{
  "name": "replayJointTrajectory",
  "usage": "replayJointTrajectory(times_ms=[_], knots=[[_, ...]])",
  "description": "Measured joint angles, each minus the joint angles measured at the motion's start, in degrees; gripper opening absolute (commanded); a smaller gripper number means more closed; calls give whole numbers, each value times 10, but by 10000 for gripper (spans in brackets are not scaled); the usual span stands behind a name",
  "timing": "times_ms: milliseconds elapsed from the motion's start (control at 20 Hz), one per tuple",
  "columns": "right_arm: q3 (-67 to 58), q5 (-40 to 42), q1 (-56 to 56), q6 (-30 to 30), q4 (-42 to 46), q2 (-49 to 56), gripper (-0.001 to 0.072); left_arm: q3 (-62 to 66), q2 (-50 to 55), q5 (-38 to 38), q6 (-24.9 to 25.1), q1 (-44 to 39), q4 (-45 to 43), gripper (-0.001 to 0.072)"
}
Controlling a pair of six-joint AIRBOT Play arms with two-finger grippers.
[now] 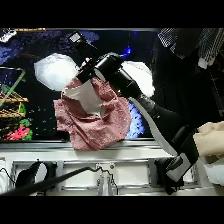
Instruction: Fold the clothes and pants, and hang the long-sleeved shirts on hangers.
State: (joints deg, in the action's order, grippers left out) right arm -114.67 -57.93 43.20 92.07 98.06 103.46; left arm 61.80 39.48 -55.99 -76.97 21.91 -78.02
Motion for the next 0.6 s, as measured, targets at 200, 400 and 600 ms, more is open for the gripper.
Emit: replayJointTrajectory(times_ms=[200, 400, 600], knots=[[1, 5, 0, 0, 7, 0, 21, -27, -135, -44, -9, -56, 63, 11], [1, 3, 0, 0, 9, -1, 21, -35, -232, -101, -6, -74, 184, 11], [0, -2, 0, -2, 9, -1, 21, -37, -257, -138, 34, -78, 259, 11]])
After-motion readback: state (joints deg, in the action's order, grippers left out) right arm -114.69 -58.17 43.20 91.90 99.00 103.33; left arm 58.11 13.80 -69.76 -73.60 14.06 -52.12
